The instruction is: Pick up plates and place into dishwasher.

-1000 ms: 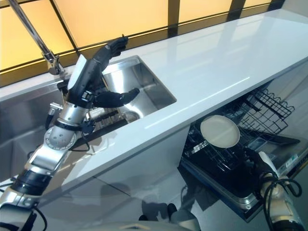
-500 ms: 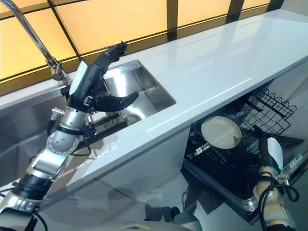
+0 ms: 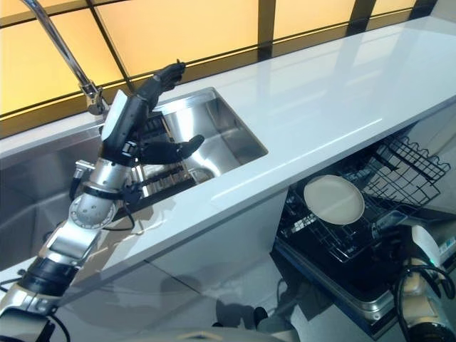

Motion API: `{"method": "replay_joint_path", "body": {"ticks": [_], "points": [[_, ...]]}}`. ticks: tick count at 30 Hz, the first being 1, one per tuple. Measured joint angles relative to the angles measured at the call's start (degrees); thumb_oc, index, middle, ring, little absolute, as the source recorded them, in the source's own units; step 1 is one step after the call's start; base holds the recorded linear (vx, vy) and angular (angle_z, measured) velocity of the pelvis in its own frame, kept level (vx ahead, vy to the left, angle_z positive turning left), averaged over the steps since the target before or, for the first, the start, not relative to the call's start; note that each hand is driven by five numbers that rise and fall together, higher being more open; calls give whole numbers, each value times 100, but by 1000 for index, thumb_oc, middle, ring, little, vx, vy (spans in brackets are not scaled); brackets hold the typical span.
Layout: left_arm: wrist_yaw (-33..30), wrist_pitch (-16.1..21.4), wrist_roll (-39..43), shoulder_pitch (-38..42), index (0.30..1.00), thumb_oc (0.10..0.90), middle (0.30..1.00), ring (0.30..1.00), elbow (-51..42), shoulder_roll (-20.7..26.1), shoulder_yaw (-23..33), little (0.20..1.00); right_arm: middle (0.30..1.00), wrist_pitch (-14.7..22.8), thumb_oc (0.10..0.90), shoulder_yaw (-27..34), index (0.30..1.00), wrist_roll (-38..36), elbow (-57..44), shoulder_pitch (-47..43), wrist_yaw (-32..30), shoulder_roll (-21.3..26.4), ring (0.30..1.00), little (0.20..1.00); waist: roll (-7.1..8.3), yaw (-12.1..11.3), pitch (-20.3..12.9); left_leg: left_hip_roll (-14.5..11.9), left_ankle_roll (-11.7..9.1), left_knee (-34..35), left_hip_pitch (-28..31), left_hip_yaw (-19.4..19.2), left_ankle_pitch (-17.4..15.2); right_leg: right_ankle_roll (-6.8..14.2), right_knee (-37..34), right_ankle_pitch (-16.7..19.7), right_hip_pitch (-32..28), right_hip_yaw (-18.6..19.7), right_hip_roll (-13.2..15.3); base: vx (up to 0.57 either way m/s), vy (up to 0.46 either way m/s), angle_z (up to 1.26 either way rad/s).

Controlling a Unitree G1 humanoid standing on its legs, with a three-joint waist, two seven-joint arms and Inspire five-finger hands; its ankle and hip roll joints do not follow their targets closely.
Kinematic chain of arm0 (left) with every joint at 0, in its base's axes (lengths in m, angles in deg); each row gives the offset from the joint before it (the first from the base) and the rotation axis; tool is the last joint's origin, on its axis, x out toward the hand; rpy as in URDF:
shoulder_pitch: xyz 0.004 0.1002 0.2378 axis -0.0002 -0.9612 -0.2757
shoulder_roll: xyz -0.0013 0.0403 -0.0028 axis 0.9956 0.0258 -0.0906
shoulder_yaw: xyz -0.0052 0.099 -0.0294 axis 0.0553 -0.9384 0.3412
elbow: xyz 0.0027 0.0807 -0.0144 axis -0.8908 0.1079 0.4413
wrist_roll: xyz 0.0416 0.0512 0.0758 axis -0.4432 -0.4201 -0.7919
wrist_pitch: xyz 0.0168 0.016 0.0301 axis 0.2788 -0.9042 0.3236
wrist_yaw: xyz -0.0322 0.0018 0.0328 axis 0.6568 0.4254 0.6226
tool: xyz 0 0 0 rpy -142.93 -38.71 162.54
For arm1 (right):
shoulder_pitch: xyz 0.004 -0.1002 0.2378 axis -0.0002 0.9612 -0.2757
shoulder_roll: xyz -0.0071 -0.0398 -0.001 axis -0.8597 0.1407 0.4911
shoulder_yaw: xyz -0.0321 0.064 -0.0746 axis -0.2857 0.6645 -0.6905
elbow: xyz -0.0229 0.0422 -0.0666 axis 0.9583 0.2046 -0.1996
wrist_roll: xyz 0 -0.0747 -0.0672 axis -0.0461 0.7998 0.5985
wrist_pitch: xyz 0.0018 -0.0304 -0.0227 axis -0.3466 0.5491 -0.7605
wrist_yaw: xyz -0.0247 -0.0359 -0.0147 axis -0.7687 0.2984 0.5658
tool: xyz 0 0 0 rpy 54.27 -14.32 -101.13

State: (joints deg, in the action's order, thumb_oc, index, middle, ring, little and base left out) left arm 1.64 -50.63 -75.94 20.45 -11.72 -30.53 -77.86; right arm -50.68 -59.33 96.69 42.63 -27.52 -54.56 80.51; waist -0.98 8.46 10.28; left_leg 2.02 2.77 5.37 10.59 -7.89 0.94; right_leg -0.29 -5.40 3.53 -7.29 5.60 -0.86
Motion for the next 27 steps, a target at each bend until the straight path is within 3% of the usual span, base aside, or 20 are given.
{"method": "replay_joint_path", "body": {"ticks": [6,13,19,27], "points": [[10,-12,37,-1,900,800,900,900,0,143,0,900,300,-351,100,3,300,-158,367,-117,90,34,300,200,4,-79,2,4,7,1,-12,35,17,0,-23,0,-6,-45,12,1,-32,4],[61,-107,108,-1,900,800,900,900,1,194,-8,900,300,-334,100,-58,300,-160,810,-331,236,33,300,200,8,-161,6,6,3,0,-53,95,32,0,-24,-1,17,-112,17,-8,-64,4],[59,-108,107,5,900,800,900,900,0,197,-71,900,300,-277,100,-553,300,-150,1343,-814,391,23,300,200,-11,-219,21,1,-6,-3,-232,108,92,-3,-24,2,187,-153,23,-19,-58,3],[33,-110,107,102,900,800,900,900,1,228,-131,900,300,-180,100,-959,300,-154,2144,-1397,483,-24,300,200,-289,-358,238,8,-5,-8,-329,146,102,-3,-23,3,273,-186,31,-36,-44,3]]}}
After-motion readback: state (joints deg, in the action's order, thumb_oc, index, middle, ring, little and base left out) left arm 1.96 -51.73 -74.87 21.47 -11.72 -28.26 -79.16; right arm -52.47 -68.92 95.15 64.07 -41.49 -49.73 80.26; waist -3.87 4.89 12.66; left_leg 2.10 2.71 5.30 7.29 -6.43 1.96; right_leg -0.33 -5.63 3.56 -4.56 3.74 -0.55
